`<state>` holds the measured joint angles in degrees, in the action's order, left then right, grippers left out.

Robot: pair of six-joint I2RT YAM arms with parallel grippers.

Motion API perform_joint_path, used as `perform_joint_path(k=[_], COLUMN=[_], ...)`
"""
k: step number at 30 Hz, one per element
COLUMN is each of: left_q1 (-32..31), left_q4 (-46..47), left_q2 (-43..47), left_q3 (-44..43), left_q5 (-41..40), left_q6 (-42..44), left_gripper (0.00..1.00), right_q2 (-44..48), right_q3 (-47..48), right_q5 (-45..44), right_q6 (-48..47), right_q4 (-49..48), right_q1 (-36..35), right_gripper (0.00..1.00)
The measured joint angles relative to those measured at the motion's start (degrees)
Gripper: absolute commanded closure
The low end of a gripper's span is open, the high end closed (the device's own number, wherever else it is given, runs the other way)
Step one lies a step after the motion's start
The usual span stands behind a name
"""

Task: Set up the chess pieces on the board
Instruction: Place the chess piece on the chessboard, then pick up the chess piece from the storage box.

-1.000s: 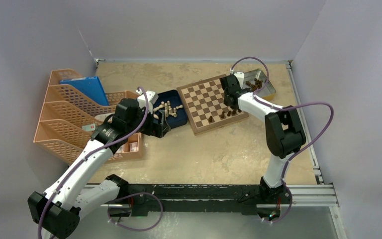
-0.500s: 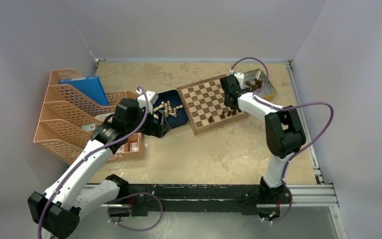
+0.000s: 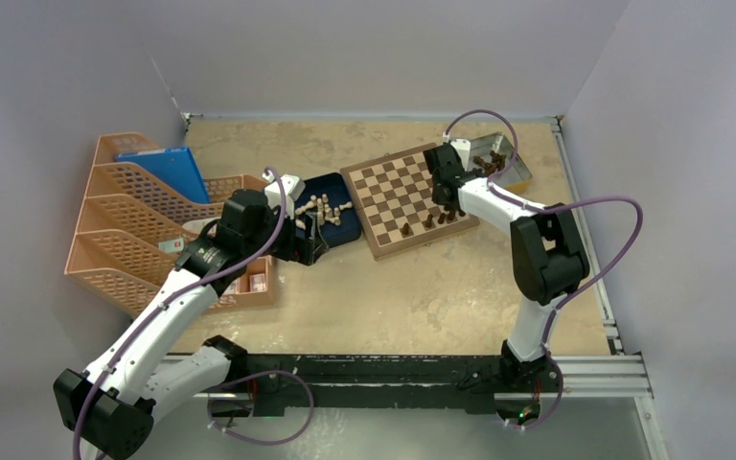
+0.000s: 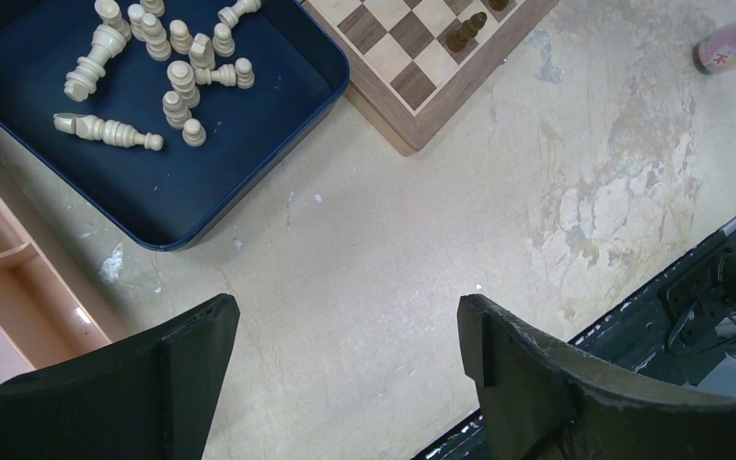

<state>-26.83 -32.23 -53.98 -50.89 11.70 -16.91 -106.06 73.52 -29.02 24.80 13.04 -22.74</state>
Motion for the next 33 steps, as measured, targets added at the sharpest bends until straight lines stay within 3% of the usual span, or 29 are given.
perform_joint_path(k=[13,20,33], left_q1=[0.0,0.0,-0.24], left_q4=[0.0,0.0,0.0], left_q2=[0.13,0.24,0.24], left_q3=[0.0,0.0,0.0], left_q5=[-0.02,-0.04,-0.87], left_q6=[0.0,0.0,0.0], left_gripper=[0.15,0.15,0.15], right_q2=[2.49,2.54,-8.46], right_q3=[1.73,6.16,11.41], right_q5=[-0.48,-0.42,2.86], right_q6=[-0.52,-2.95,-6.12], right_q4=[-0.5,-5.31,-11.47], right_q1=[0.39,4.2,14.8], right_gripper=[0.73,0.73,0.73])
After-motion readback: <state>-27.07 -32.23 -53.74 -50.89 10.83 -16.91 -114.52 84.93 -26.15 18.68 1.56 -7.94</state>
